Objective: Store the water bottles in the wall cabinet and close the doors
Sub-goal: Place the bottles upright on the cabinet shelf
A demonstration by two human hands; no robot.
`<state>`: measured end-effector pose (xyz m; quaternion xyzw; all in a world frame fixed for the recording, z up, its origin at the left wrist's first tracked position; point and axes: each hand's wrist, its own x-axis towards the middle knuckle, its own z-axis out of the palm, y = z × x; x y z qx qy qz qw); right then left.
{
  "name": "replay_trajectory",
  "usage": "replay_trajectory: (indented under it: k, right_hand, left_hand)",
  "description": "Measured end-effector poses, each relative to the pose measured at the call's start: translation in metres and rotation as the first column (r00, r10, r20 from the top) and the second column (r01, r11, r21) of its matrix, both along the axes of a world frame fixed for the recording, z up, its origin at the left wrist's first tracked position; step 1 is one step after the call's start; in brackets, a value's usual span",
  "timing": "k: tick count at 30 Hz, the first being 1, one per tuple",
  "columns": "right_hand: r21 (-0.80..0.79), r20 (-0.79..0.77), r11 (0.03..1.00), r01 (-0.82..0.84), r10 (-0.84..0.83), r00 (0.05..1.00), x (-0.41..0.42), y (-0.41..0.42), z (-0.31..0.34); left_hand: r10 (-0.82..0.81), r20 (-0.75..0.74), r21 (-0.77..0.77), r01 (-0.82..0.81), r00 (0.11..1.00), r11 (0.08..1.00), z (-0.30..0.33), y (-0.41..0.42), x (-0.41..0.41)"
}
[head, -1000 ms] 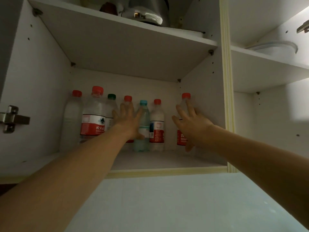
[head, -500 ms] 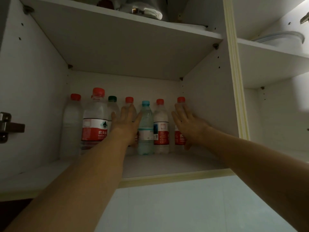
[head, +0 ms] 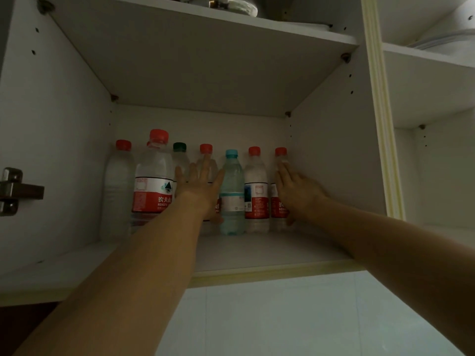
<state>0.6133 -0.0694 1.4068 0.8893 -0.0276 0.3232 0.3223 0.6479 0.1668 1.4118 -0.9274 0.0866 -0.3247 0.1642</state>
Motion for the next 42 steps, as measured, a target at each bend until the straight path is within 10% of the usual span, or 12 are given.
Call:
replay_trajectory:
  k: [12, 21, 34, 42]
  right_hand:
    - [0.095, 0.064, 0.984, -0.151, 0.146, 0.987, -0.017, 0.008, -0.002]
    - [0.371, 0.212, 0.731, -0.572, 0.533, 0.819, -0.075, 0.005, -0.008]
    - [0.632, 0.298, 0.425, -0.648, 0.639, 0.709, -0.266, 0.002, -0.099]
    - [0.891, 0.264, 0.153, -0.428, 0.592, 0.761, -0.384, 0.033, -0.221]
  left_hand:
    - [-0.105, -0.002, -0.038, 0.105, 0.994, 0.994, -0.009, 0.007, -0.012]
    - [-0.389, 0.261, -0.221, 0.447, 0.883, 0.867, -0.011, -0.012, -0.099]
    - [-0.554, 0.335, -0.783, 0.552, 0.762, 0.287, -0.094, -0.01, -0.271]
    - [-0.561, 0.197, -0.869, 0.408, 0.804, 0.28, -0.206, 0.002, -0.388]
